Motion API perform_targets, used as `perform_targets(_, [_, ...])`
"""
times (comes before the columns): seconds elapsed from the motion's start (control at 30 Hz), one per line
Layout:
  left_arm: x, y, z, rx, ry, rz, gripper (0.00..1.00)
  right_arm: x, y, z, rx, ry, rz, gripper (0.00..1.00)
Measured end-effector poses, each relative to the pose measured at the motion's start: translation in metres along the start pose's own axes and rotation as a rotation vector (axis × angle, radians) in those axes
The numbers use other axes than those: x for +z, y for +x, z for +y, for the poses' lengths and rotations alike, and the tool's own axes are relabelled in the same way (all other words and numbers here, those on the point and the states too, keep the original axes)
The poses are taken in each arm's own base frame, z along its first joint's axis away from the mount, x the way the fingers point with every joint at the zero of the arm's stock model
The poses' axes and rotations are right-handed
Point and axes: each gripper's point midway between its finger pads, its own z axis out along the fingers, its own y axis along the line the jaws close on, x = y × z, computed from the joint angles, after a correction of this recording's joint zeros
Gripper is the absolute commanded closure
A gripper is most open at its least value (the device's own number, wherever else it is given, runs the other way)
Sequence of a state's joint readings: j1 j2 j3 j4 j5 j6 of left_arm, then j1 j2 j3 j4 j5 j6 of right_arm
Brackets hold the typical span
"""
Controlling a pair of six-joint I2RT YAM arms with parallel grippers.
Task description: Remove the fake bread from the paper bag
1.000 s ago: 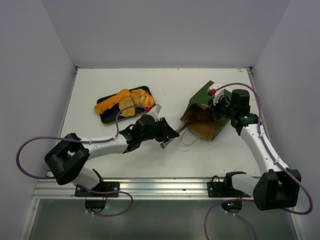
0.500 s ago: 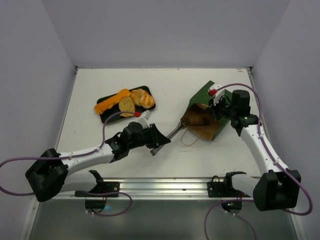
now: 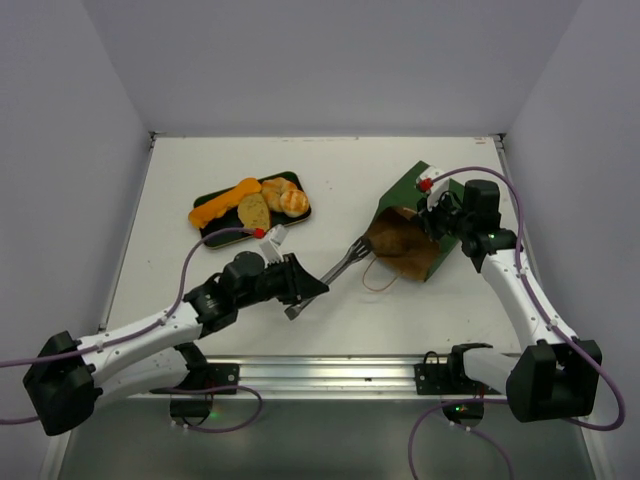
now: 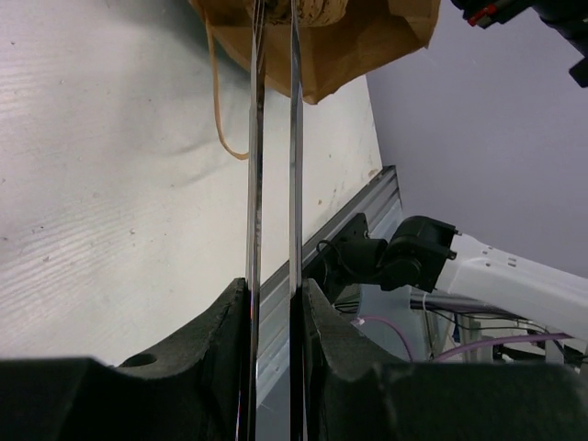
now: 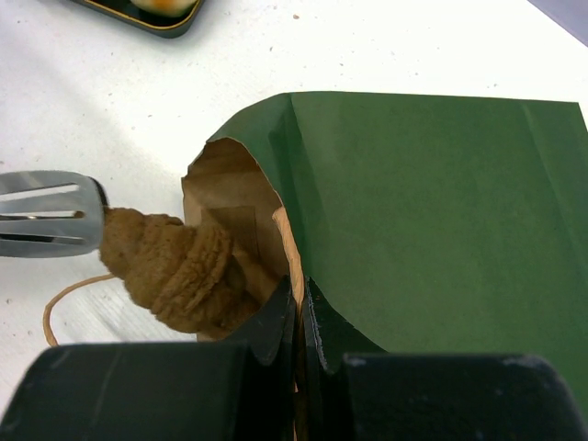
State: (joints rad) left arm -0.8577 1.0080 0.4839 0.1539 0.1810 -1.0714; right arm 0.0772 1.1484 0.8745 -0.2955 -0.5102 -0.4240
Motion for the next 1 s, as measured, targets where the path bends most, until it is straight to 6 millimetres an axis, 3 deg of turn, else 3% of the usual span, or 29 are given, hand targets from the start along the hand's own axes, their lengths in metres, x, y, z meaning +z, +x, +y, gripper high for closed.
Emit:
perform_targets(0.37, [-0.067, -0.012, -0.026, 0.102, -0.011, -0.031, 1.00, 0.000, -0.001, -0.001, 0.003, 0.006, -0.003, 1.00])
perform_targets(0.7, [-0.132, -0.067, -0.044, 0.046, -0.147, -0.284, 1.00, -0.001, -0.003, -0.003, 0.009, 0.019, -0.010, 1.00])
perform_targets(1.0, [-0.128, -0.099, -0.009, -0.144, -0.341, -0.415, 1.00, -0.004, -0.007, -0.001, 0.012, 0.020, -0.023, 1.00])
